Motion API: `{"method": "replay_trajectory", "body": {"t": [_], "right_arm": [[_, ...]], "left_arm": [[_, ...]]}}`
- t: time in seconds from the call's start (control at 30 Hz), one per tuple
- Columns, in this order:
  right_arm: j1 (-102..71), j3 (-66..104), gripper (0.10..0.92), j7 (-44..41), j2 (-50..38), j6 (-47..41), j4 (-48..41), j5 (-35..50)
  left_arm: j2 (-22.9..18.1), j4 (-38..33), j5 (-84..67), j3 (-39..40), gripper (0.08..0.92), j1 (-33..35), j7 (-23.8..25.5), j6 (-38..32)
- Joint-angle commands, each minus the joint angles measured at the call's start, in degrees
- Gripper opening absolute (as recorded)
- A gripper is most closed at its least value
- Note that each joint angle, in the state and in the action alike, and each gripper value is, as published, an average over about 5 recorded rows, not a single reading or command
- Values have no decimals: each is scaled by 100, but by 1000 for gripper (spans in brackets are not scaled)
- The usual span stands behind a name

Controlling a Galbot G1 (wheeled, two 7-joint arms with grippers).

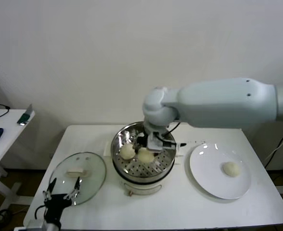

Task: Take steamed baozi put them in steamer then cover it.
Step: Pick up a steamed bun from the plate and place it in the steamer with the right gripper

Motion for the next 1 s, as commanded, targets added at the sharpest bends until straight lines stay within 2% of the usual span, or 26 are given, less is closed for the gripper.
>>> {"method": "replay_trajectory", "body": {"t": [0.03, 0.73, 1.0], "right_arm": [[-879, 24, 687, 240, 318, -30, -233, -808], [-878, -16, 689, 176, 224, -150, -185, -697], [-423, 43, 812, 21, -54, -126, -190, -53]], "left_arm": [[-2, 30, -3, -5, 823, -10, -1, 2], [11, 86, -65, -7, 823, -38, -1, 3], [8, 64, -63, -11, 823, -35, 1, 7]]}}
